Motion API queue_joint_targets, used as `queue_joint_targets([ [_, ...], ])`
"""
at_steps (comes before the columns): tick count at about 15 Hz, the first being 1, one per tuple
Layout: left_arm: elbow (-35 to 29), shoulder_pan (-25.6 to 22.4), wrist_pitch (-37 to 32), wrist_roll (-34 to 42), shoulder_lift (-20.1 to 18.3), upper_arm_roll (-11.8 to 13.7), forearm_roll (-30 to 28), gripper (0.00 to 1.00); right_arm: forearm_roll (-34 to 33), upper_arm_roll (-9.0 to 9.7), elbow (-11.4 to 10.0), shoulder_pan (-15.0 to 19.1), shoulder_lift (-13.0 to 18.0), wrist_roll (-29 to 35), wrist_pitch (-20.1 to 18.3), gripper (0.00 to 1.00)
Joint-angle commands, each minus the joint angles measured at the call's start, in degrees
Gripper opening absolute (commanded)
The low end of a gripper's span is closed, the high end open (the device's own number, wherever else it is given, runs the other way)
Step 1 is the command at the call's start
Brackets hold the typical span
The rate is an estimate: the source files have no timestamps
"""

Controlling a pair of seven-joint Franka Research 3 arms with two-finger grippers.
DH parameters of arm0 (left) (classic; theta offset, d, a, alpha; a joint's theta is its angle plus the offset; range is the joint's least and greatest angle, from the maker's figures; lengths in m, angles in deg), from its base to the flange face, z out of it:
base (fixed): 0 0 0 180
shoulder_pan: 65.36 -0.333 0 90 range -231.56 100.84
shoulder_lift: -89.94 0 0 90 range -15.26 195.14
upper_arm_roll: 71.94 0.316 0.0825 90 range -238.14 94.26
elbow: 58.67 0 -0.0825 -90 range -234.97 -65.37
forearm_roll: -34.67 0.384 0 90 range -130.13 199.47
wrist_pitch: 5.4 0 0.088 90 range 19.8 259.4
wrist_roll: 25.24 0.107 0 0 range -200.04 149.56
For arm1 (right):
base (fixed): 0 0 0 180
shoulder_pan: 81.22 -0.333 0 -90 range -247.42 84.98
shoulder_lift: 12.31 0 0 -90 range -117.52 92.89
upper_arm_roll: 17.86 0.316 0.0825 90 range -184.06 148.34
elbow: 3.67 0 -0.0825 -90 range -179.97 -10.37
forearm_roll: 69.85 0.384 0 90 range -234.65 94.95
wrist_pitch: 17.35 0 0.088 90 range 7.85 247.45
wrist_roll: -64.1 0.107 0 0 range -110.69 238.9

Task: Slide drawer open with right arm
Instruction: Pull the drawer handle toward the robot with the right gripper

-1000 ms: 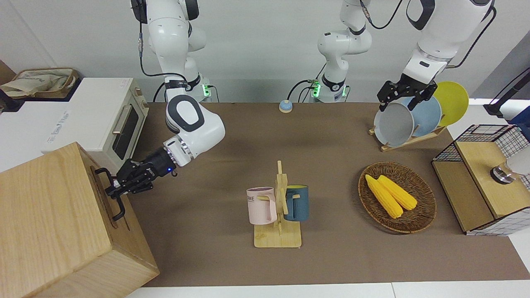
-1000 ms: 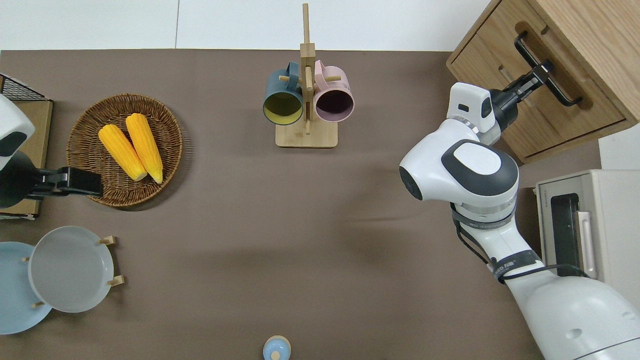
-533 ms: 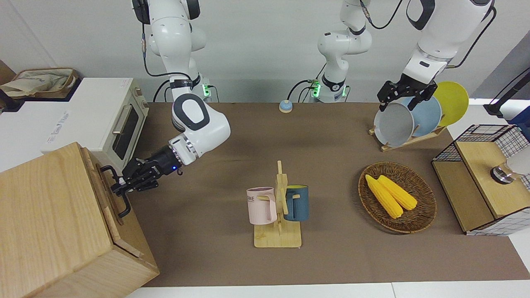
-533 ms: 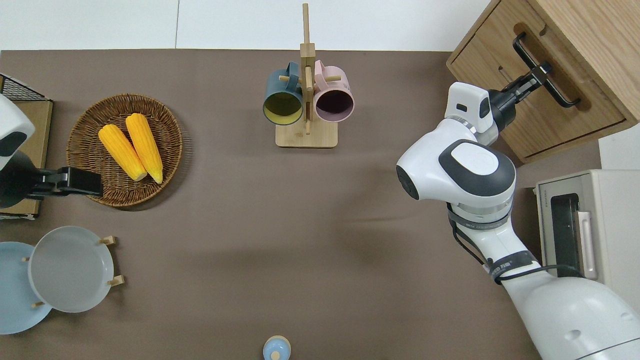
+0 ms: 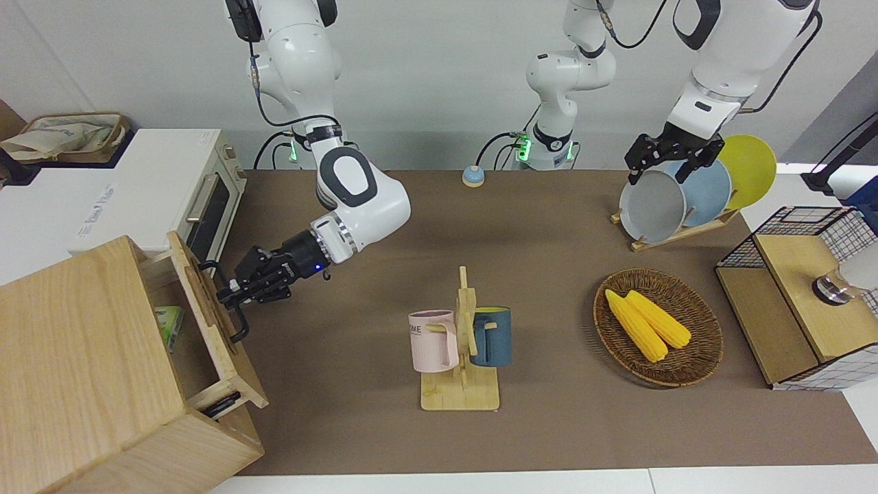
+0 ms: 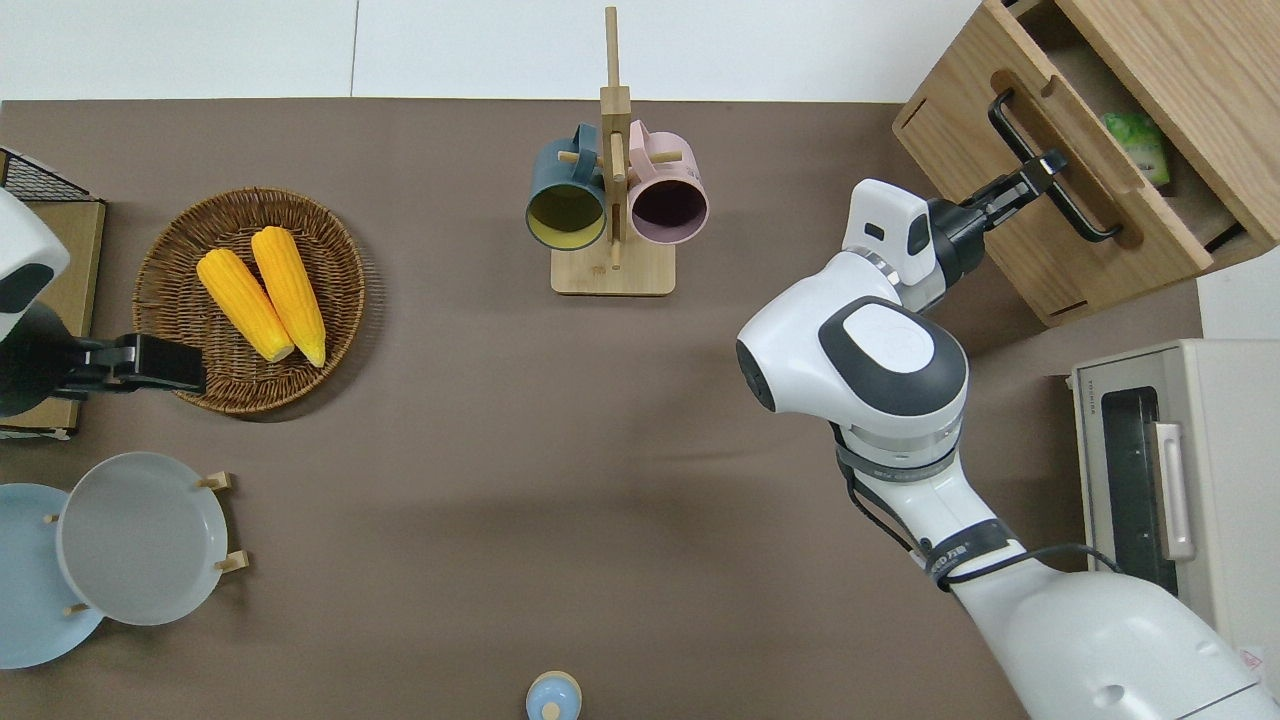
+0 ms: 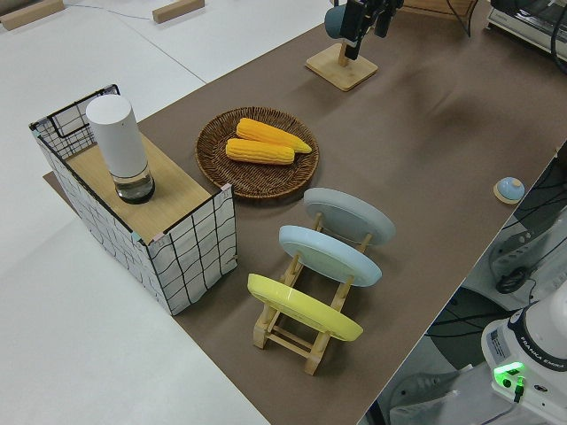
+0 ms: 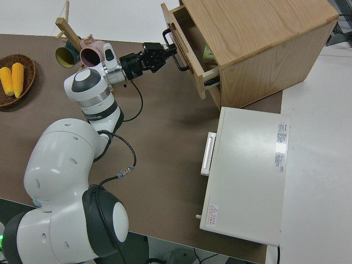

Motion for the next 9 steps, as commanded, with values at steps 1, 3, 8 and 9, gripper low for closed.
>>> queue_joint_targets([
  [1, 0.0, 0.3, -0.3, 0.3, -0.5, 0.2, 0.7, 1.00, 3.0, 2.82, 0.4, -0.3, 0.9, 0.9, -3.7, 0.019],
  [3, 0.0, 0.3, -0.3, 0.4, -0.5, 0.2, 0.7, 1.00, 3.7, 5.01, 0.5, -0.3, 1.0, -0.2, -6.5, 0.016],
  [8, 0.0, 0.3, -0.3, 0.4, -0.4, 0.2, 0.7, 1.00, 5.9, 8.88, 0.5, -0.8, 1.2, -0.8, -11.4, 0.000],
  [9, 0.0, 0.3, -0.3, 0.4, -0.5, 0.2, 0.7, 1.00, 6.3, 9.67, 0.5, -0.8, 1.2, -1.0, -12.4, 0.000],
])
